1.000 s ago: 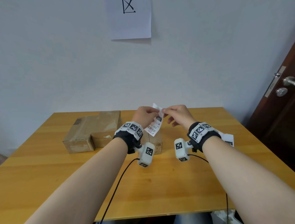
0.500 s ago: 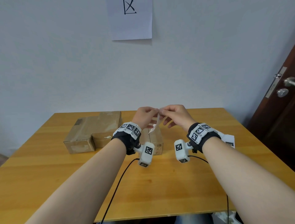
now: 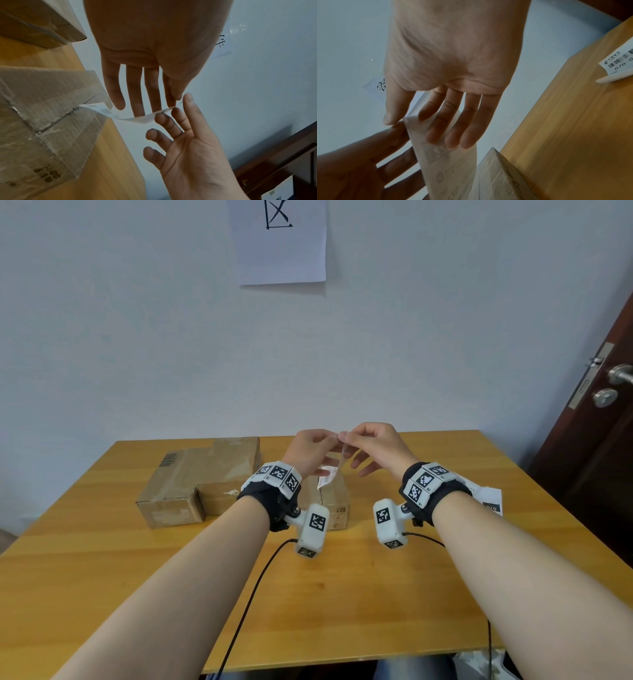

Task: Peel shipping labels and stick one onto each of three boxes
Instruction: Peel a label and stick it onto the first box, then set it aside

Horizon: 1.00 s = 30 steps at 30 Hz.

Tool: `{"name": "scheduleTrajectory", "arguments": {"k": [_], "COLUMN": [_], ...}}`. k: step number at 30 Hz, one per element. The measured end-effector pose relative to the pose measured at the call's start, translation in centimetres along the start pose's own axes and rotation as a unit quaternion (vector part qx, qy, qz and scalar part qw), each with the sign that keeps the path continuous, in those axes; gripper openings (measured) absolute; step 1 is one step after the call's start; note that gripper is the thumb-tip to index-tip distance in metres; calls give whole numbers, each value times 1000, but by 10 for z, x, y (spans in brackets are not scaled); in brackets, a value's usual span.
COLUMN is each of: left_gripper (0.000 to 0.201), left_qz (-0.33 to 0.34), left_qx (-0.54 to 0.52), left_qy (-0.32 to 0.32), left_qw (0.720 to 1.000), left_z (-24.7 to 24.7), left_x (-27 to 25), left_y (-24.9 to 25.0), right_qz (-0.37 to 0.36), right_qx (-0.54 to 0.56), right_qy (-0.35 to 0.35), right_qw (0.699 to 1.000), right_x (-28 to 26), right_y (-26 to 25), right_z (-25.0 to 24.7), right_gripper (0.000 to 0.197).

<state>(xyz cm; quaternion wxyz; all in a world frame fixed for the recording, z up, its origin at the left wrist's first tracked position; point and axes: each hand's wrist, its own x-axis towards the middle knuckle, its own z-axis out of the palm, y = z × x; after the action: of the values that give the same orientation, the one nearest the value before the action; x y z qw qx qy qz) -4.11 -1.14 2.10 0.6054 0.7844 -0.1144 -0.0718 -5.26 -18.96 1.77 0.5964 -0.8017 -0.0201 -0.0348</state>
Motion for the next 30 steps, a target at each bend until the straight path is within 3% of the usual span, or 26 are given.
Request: {"name": "scheduleTrajectory", "arguments": {"k": [19, 26, 30], "left_gripper": [25, 35, 28], "left_qz": [-5, -14, -2], "left_qx": [-1, -10, 5], "left_qy": [2, -1, 1], "left_qw": [1000, 1000, 1000], "left_z": [-2, -3, -4], "left_x": [1, -1, 1], "left_y": [-3, 0, -3], "right_qz": [-18, -21, -25], "right_qx": [12, 0, -13], "right_qy": [-18, -18, -26], "right_qw": [1000, 1000, 999], "right_x": [1, 1, 1], "right_y": [2, 2, 4], "right_z": [1, 2, 1], "right_gripper": [19, 16, 14]}}
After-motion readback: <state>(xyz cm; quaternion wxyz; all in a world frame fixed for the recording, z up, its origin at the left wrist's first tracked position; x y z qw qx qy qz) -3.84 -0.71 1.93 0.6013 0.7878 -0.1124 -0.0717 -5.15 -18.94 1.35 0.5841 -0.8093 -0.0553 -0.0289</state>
